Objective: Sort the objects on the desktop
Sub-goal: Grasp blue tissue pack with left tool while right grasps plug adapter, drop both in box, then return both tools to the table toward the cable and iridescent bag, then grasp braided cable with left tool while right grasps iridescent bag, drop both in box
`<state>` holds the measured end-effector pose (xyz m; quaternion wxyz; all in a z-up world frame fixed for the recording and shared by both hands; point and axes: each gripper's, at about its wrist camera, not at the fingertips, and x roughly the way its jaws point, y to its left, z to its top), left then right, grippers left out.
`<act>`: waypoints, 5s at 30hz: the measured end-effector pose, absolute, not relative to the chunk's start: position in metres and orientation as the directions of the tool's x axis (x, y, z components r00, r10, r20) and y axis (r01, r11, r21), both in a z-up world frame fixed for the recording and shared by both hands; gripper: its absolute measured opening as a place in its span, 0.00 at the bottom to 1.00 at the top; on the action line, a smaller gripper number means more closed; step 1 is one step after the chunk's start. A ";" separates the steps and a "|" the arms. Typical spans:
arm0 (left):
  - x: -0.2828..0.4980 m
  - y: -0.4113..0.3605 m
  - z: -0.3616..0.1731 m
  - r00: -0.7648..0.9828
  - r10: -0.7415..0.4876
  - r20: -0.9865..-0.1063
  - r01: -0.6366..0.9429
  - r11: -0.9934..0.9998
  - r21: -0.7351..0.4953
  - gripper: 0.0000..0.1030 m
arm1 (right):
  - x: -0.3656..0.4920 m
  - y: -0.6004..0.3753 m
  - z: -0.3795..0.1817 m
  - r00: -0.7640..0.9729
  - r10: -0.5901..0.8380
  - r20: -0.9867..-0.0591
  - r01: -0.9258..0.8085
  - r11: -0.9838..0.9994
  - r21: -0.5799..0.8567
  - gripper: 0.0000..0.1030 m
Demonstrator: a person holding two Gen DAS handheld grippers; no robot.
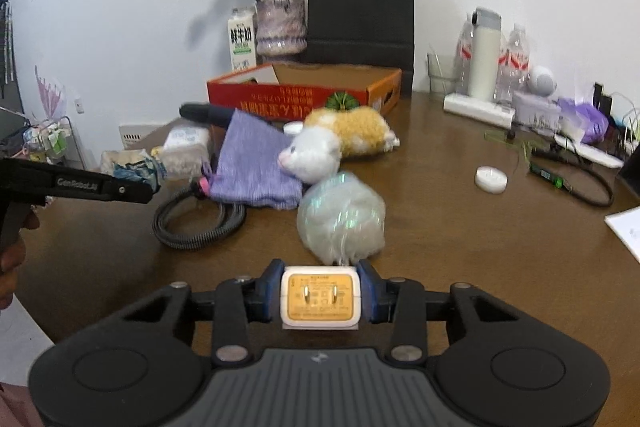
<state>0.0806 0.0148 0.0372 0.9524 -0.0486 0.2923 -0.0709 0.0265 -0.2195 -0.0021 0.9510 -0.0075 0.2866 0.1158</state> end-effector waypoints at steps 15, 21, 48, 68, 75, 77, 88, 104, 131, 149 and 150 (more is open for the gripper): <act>0.224 0.027 0.141 0.876 -0.237 -0.419 0.202 0.971 -0.126 0.09 | 0.166 -0.189 0.097 0.862 0.312 -0.400 -0.342 0.940 -0.004 0.36; 0.373 0.030 0.132 0.835 -0.191 -0.515 0.137 0.980 -0.141 0.10 | 0.320 -0.159 0.093 0.843 0.270 -0.466 -0.313 0.950 -0.015 0.36; 0.409 0.052 0.072 0.774 -0.103 -0.625 0.089 0.995 -0.053 0.75 | 0.431 -0.167 0.030 0.737 0.289 -0.611 -0.344 0.938 0.029 0.72; 0.175 0.053 0.080 0.891 -0.103 -0.442 0.126 0.992 0.024 1.00 | 0.191 -0.202 0.046 0.796 0.282 -0.536 -0.332 0.943 0.003 1.00; 0.139 0.052 0.059 0.871 -0.091 -0.482 0.099 0.995 -0.009 1.00 | 0.140 -0.215 0.013 0.777 0.237 -0.583 -0.252 0.966 0.056 1.00; 0.132 0.052 0.055 0.867 -0.085 -0.491 0.088 0.996 -0.015 1.00 | 0.130 -0.217 0.006 0.773 0.223 -0.594 -0.233 0.971 0.061 1.00; 0.119 0.024 0.024 0.786 -0.129 -0.604 0.103 0.992 -0.078 1.00 | 0.109 -0.214 -0.014 0.753 0.205 -0.625 -0.194 0.977 0.086 1.00; 0.130 -0.001 0.006 0.733 -0.080 -0.675 0.068 0.997 -0.044 0.52 | 0.108 -0.215 -0.026 0.761 0.183 -0.622 -0.184 0.981 0.063 1.00; 0.121 -0.006 0.007 0.765 -0.087 -0.638 0.056 0.996 -0.068 0.15 | 0.104 -0.213 -0.030 0.753 0.229 -0.617 -0.204 0.973 0.112 0.43; 0.089 -0.003 0.067 0.929 -0.073 -0.362 0.086 0.996 0.022 0.14 | 0.094 -0.204 0.016 0.847 0.241 -0.474 -0.236 0.969 0.071 0.42; 0.091 -0.003 0.071 0.934 -0.075 -0.350 0.087 0.996 0.018 0.14 | 0.096 -0.202 0.022 0.853 0.246 -0.461 -0.243 0.968 0.067 0.42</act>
